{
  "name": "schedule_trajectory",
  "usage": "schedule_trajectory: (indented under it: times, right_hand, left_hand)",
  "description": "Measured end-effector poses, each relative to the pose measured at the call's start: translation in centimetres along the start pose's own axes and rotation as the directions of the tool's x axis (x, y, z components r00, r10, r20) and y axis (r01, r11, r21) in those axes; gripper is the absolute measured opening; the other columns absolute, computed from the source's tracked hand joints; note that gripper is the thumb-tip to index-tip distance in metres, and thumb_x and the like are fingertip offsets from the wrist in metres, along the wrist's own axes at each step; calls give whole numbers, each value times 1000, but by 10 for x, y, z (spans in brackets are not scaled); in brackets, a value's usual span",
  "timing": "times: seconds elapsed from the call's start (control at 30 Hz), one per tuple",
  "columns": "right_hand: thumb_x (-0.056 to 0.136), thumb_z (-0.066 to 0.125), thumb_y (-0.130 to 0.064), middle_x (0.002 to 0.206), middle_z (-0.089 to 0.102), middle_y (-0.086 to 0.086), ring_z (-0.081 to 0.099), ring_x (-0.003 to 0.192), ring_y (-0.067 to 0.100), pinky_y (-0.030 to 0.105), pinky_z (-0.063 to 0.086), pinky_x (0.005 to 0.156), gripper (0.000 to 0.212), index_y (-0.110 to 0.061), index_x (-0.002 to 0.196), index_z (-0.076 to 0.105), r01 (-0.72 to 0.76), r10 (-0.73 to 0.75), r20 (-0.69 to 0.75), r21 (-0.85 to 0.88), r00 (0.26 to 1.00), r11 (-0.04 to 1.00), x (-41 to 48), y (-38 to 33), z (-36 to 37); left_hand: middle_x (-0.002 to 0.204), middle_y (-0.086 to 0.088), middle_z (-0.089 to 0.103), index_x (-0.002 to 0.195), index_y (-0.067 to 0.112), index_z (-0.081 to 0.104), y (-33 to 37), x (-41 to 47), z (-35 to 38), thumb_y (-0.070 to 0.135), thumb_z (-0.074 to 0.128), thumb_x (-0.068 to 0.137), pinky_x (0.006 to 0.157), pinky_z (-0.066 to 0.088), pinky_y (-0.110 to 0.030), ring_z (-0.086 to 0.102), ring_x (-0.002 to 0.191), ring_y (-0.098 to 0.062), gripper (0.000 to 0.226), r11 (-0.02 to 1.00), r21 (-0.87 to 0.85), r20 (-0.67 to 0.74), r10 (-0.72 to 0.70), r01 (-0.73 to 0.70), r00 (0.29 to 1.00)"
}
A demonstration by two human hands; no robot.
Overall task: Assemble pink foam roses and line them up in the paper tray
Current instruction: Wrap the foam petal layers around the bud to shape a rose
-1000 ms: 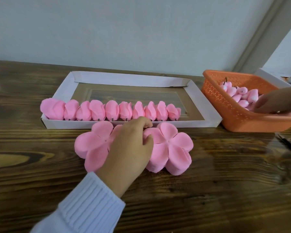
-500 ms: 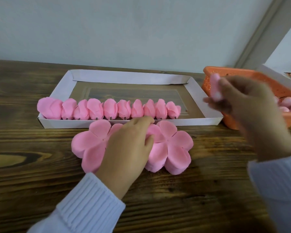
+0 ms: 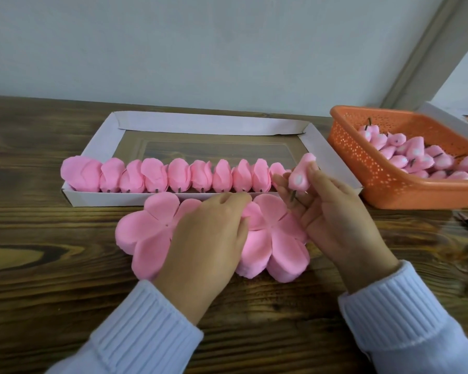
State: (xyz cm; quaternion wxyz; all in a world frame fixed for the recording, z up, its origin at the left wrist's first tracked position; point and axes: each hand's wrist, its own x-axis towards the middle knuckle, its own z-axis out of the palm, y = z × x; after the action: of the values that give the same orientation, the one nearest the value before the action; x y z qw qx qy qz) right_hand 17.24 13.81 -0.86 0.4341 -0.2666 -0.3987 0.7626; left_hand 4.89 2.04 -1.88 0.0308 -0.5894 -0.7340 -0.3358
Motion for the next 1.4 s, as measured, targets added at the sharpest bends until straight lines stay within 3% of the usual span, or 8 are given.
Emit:
schedule_trajectory:
  times: [0.17, 0.37, 0.47, 0.7, 0.9, 1.0, 1.17, 1.4]
  right_hand:
    - [96, 51, -19, 85, 68, 19, 72, 90, 26, 30, 59, 77, 30, 7, 85, 61, -11, 11, -7, 0, 1000, 1000, -1, -1, 0]
    - [89, 55, -23, 81, 70, 16, 72, 88, 25, 28, 58, 74, 30, 6, 87, 60, 6, -6, 24, -3, 1000, 1000, -1, -1, -1]
    - [81, 58, -26, 83, 70, 15, 71, 95, 26, 28, 57, 77, 32, 5, 88, 58, 64, -63, 59, -13, 996, 998, -1, -1, -1]
    - [87, 59, -34, 84, 69, 2, 69, 91, 19, 27, 54, 78, 22, -14, 82, 66, 299, -282, 113, -197, 953, 934, -5, 0, -3]
    - [85, 66, -41, 82, 64, -3, 57, 80, 15, 36, 48, 80, 21, -21, 85, 65, 450, -389, 233, -356, 891, 819, -8, 3, -1]
    - [83, 68, -37, 83, 66, 1, 62, 82, 21, 44, 52, 82, 19, -19, 88, 66, 487, -389, 300, -424, 871, 764, -11, 6, 0]
    - [83, 71, -22, 85, 71, -2, 67, 81, 10, 20, 51, 70, 14, -13, 92, 66, 507, -368, 354, -499, 860, 703, -15, 9, 2]
    - [83, 70, -14, 84, 71, -13, 67, 78, 0, 13, 49, 69, 12, -18, 93, 64, 555, -370, 420, -532, 829, 640, -18, 10, 4]
  left_hand:
    - [67, 6, 56, 92, 16, 62, 0, 0, -1, 11, 65, 86, 54, 45, -36, 56, 62, -21, 8, 1000, 20, -12, 15, -15, 1000]
    - [94, 0, 66, 94, 14, 65, -3, 0, 1, 13, 62, 88, 70, 50, -38, 60, 82, -22, 6, 999, -7, -21, 37, -37, 999]
    - [83, -3, 63, 82, 9, 65, -3, 1, 0, 5, 70, 81, 66, 49, -39, 58, 78, -24, 7, 997, -6, -70, 76, -77, 995]
    - [76, 11, 63, 90, 17, 62, -3, 1, -2, 8, 68, 86, 68, 51, -27, 62, 71, -8, 12, 959, -284, -139, -60, 18, 989]
    - [73, 18, 65, 79, 27, 60, -7, 4, 0, 10, 68, 85, 60, 42, -6, 59, 68, 6, 19, 775, -586, -24, -310, 237, 951]
    - [71, 18, 62, 84, 24, 56, -8, 6, 1, 24, 62, 89, 51, 40, -8, 55, 60, 6, 7, 670, -667, 47, -400, 327, 915]
    - [54, 15, 51, 83, 26, 56, -8, 7, 2, 30, 56, 93, 45, 33, -25, 42, 43, -2, 11, 457, -762, 192, -515, 458, 835]
    - [77, 3, 59, 83, 24, 58, -6, 9, 4, 25, 60, 94, 71, 45, -36, 53, 75, -15, 11, 315, -829, 242, -543, 462, 804]
